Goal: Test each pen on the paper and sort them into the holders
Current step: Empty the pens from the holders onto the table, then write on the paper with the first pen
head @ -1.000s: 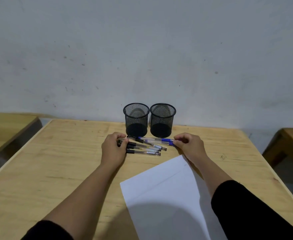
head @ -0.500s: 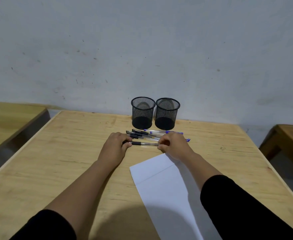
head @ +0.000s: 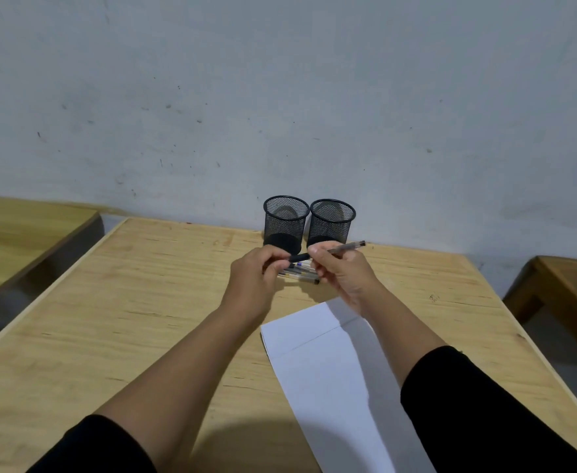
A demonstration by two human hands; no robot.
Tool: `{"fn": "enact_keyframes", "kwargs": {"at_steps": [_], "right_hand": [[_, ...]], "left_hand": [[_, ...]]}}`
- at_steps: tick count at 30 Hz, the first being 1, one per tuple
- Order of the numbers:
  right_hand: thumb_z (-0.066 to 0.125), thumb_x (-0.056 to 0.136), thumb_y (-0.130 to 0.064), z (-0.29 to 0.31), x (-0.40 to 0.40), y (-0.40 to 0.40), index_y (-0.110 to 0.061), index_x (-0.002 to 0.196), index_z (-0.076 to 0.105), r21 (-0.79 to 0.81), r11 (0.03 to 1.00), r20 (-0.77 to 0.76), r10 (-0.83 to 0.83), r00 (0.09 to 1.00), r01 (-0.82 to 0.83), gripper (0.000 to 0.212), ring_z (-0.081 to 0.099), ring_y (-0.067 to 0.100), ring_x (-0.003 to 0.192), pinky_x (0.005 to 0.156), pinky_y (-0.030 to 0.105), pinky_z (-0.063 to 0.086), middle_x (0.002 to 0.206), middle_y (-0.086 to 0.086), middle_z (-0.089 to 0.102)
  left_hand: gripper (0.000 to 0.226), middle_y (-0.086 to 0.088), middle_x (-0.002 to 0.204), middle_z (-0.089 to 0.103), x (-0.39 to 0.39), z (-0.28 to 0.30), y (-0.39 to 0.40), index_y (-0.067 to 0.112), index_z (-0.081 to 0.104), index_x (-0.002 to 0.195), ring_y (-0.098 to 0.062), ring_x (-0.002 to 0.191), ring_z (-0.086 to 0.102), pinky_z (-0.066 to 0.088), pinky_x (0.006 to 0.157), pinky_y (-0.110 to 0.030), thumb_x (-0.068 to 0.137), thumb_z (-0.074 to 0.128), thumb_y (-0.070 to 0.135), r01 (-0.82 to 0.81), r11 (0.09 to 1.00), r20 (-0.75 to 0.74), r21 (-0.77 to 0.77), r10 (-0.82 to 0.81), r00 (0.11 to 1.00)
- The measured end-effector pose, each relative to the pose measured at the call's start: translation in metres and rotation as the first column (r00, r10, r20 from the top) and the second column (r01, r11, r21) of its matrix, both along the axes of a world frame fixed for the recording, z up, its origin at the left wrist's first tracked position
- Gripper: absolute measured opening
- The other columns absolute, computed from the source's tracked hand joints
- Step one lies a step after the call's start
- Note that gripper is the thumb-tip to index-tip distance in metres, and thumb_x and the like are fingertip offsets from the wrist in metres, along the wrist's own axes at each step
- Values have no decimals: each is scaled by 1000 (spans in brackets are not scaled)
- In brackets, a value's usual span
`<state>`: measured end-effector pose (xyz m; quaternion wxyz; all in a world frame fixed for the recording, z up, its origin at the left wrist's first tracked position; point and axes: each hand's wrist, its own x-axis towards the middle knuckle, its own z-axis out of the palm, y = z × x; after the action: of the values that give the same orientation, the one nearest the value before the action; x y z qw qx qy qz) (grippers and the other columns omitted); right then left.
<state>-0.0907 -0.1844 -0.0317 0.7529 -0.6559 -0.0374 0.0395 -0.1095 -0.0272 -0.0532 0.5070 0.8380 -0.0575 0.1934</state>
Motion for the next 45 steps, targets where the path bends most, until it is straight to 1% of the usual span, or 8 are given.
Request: {"fn": "enact_keyframes", "kwargs": {"at_steps": [6, 9, 13, 21, 30, 34, 37, 45], "right_hand": [[61, 88, -10, 2, -9, 5, -13, 68, 54, -64, 998, 100, -3, 995, 9, 22, 42, 8, 46, 51, 19, 37, 53, 2, 52], [59, 88, -6, 8, -11, -14, -14, 65, 51, 57, 988, 90, -149, 985, 144, 26, 41, 7, 44, 44, 14, 35, 48, -3, 50], [57, 89, -5, 11, -15, -57, -11, 66, 49, 98, 955, 37, -283, 958, 279, 25, 41, 5, 38, 39, 13, 34, 42, -5, 50], [57, 91, -11, -28, -24, -17, -6, 88, 66, 171, 970, -92, -159, 983, 173, 12, 51, 7, 45, 41, 15, 40, 56, 3, 61], [57, 91, -13, -34, -24, -11, -5, 90, 68, 208, 962, -132, -153, 979, 179, 14, 53, 10, 49, 41, 16, 39, 67, 11, 61], [57, 91, -14, -31, -31, 0, -4, 95, 68, 217, 959, -133, -155, 979, 181, 15, 52, 11, 51, 42, 17, 38, 67, 8, 64], [56, 91, -8, -33, -42, 12, -5, 95, 66, 204, 965, -118, -144, 982, 166, 11, 52, 12, 51, 42, 19, 38, 65, 7, 61], [52, 90, 0, -47, -73, 19, -4, 90, 63, 47, 998, -128, -37, 991, 43, 11, 52, 20, 57, 49, 23, 42, 66, 14, 56]], "left_hand": [[16, 3, 77, 65, -5, 18, -8, 16, 68, 87, -6, 69, 57, 40, 56, 0, 88, 56, 5, 64, 998, -21, 3, -64, 998], [18, -8, 83, 65, -5, 13, 10, 6, 67, 87, -13, 70, 54, 40, 52, -1, 87, 51, -3, -92, 995, -69, -41, 89, 994], [13, -5, 89, 68, -2, -13, 51, 9, 67, 89, -12, 79, 54, 34, 61, -5, 88, 54, 6, -168, 973, -156, 155, 192, 969], [14, -5, 100, 66, 3, -34, 17, 22, 69, 96, -15, 90, 56, 40, 78, -23, 83, 64, 18, 43, 950, -209, 309, 24, 978], [27, -7, 115, 64, -5, -31, 21, 23, 65, 112, -17, 106, 57, 35, 87, -16, 86, 61, 18, 58, 962, -195, 267, -5, 981], [20, 0, 107, 66, -20, -18, 28, 17, 68, 105, 4, 88, 55, 33, 69, 8, 88, 58, 13, 9, 989, -110, 146, 7, 994], [14, 10, 91, 67, -39, -11, 33, 19, 70, 95, 16, 78, 57, 36, 67, 6, 87, 61, 14, 77, 995, -105, 57, -71, 992], [13, 13, 89, 68, -84, -39, 31, 23, 70, 93, 0, 82, 60, 36, 72, 2, 82, 66, 17, 210, 932, -189, 295, -158, 969]]}}
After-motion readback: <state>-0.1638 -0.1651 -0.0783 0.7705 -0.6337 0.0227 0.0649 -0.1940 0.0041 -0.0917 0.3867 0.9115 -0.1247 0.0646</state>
